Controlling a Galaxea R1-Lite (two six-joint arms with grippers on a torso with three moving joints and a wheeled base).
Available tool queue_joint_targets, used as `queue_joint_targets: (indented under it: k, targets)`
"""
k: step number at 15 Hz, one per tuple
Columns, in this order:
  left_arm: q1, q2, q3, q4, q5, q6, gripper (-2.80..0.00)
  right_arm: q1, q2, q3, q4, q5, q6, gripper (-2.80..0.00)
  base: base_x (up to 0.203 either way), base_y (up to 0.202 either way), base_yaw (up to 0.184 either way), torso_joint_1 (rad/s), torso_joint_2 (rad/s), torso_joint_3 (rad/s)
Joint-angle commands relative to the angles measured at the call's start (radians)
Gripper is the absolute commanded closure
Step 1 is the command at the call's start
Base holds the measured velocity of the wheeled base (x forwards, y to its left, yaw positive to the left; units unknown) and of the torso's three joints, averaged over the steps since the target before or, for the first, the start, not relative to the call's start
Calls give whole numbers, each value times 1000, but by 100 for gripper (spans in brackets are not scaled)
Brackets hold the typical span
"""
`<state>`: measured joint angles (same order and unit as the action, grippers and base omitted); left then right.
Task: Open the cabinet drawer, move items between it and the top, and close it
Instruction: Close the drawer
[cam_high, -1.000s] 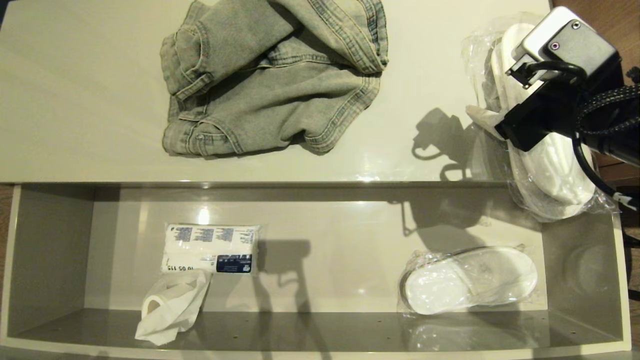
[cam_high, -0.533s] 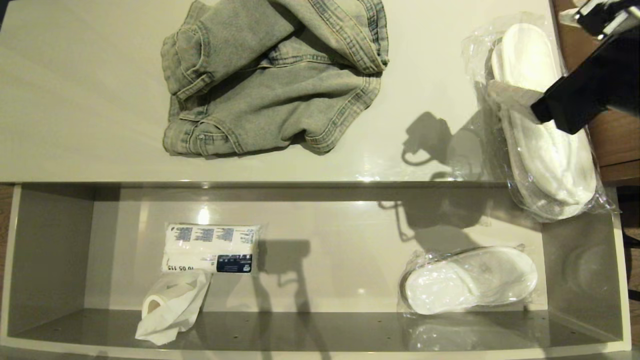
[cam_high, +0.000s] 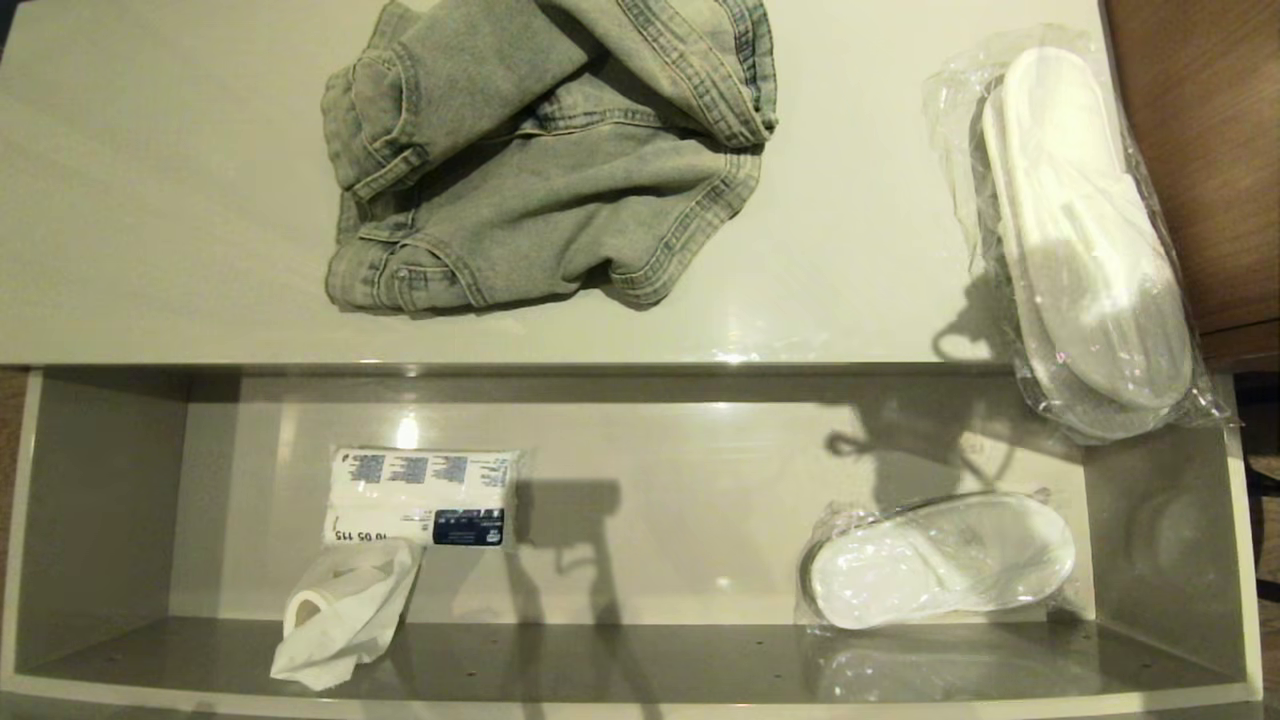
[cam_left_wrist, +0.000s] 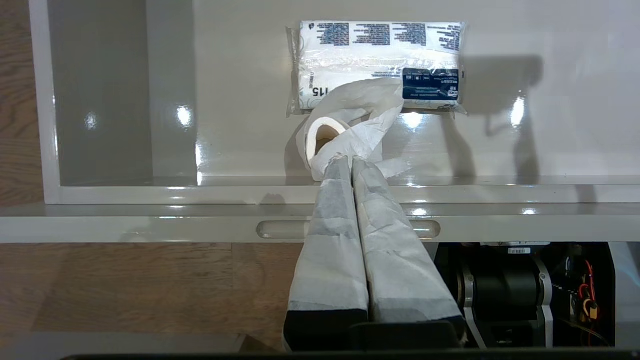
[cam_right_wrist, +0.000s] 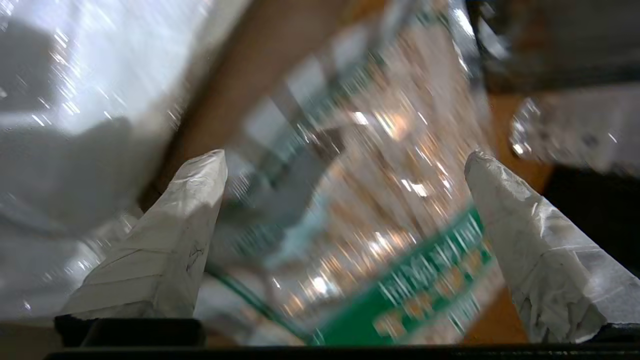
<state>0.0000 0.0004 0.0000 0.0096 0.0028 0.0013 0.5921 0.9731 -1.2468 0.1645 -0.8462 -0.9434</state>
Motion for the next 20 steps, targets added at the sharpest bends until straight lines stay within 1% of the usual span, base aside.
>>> queue_joint_targets:
  k: [1, 2, 3, 4, 5, 6, 7, 9, 10, 11, 13, 14, 15, 16, 17, 18, 20]
  targets:
    - [0, 0, 0, 0, 0, 0, 0, -13, -144, -7, 40, -69, -34, -280, 0, 0, 0, 0, 0, 0]
    - [0, 0, 0, 0, 0, 0, 0, -31, -160, -12, 48, -123, -55, -280, 0, 0, 0, 0, 0, 0]
    - [0, 0, 0, 0, 0, 0, 0, -43, -168, -14, 51, -206, -63, -280, 0, 0, 0, 0, 0, 0]
    - [0, 0, 0, 1, 0, 0, 0, -50, -173, -14, 54, -293, -67, -280, 0, 0, 0, 0, 0, 0]
    - [0, 0, 0, 1, 0, 0, 0, -52, -176, -8, 56, -412, -67, -280, 0, 0, 0, 0, 0, 0]
    - [0, 0, 1, 0, 0, 0, 0, -54, -178, 10, 55, -462, -64, -280, 0, 0, 0, 0, 0, 0]
    - [0, 0, 0, 0, 0, 0, 0, -55, -178, 30, 52, -473, -59, -280, 0, 0, 0, 0, 0, 0]
    - [0, 0, 0, 0, 0, 0, 0, -58, -171, 74, 21, -564, -52, -280, 0, 0, 0, 0, 0, 0]
    - [0, 0, 2, 0, 0, 0, 0, -57, -171, 100, 0, -597, -51, -280, 0, 0, 0, 0, 0, 0]
    - [0, 0, 0, 1, 0, 0, 0, -56, -169, 109, -9, -603, -52, -280, 0, 0, 0, 0, 0, 0]
    - [0, 0, 0, 0, 0, 0, 0, -50, -145, 103, -23, -580, -48, -280, 0, 0, 0, 0, 0, 0]
    - [0, 0, 0, 0, 0, 0, 0, -34, -128, 106, -50, -529, -49, -122, 0, 0, 0, 0, 0, 0]
    - [0, 0, 0, 0, 0, 0, 0, -9, -109, 104, -76, -469, -50, 0, 0, 0, 0, 0, 0, 0]
    - [0, 0, 0, 0, 0, 0, 0, -4, -104, 104, -85, -457, -50, 0, 0, 0, 0, 0, 0, 0]
    - [0, 0, 0, 1, 0, 0, 0, 27, -89, 104, -100, -410, -48, 0, 0, 0, 0, 0, 0, 0]
    - [0, 0, 0, 1, 0, 0, 0, 79, -70, 105, -125, -354, -46, 0, 0, 0, 0, 0, 0, 0]
    - [0, 0, 0, 0, 0, 0, 0, 183, -40, 107, -166, -286, -27, 0, 0, 0, 0, 0, 0, 0]
